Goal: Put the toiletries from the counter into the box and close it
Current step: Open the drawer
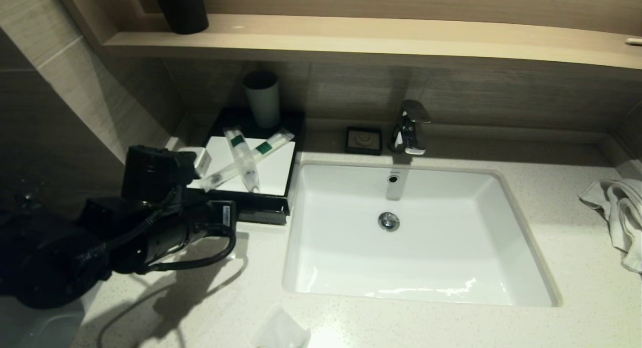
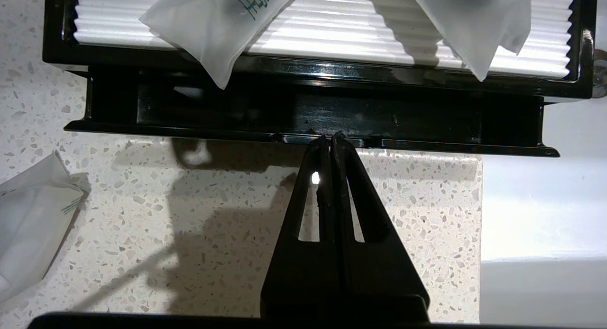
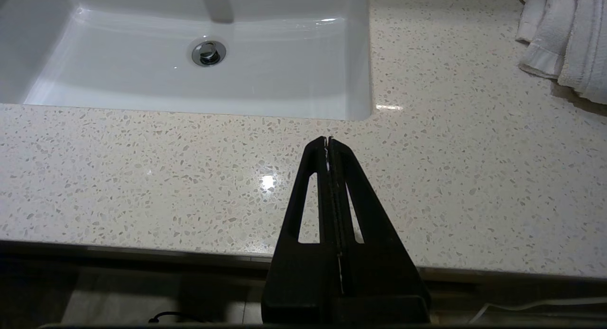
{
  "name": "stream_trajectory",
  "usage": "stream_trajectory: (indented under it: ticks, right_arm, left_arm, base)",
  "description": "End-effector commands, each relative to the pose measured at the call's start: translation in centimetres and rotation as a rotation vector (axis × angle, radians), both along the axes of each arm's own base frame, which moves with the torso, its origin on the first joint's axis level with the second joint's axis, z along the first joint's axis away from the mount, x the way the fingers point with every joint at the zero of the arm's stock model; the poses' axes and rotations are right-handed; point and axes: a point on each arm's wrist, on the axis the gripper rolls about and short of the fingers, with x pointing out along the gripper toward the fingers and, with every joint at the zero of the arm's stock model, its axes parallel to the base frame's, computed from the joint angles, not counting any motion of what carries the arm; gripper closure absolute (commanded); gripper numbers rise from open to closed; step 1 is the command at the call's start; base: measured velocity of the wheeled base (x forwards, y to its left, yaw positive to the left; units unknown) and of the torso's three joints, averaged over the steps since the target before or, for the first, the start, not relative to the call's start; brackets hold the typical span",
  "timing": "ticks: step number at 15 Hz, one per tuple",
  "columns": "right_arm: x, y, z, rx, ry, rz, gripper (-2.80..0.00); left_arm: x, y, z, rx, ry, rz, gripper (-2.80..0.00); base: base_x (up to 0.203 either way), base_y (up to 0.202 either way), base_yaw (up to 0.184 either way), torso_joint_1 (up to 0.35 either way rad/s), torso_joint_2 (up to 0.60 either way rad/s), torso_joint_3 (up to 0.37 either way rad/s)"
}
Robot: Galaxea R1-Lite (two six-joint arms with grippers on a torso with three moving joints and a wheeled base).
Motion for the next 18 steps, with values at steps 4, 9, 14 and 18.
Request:
stream_trajectory:
  ticks: [4,9,14,18]
  right_arm:
    - [0.0,0.0,0.0,-0.001,0.000,0.000,0.00]
    - [0.0,0.0,0.0,-0.001,-0.001,0.000,0.00]
    - [0.0,0.0,0.0,-0.001,0.001,0.000,0.00]
    - [0.0,0.0,0.0,-0.001,0.001,0.000,0.00]
  left_arm:
    - [-0.3,0.1,-0.1,-0.003,0.002,0.002,0.00]
    - [-0.8,0.4,-0.4,0.001,0.009,0.002,0.00]
    - [-0.8,0.4,-1.1,-0.017,-0.042,-0.002,0.00]
    - [-1.0,0.2,-1.4,-0.013,-0.038,-0.011,0.00]
  base:
    - [0.000,0.000,0.000,0.000,0.00,0.000]
    - [0.000,0.000,0.000,0.000,0.00,0.000]
    - [0.000,0.000,0.000,0.000,0.00,0.000]
    - [0.000,0.000,0.000,0.000,0.00,0.000]
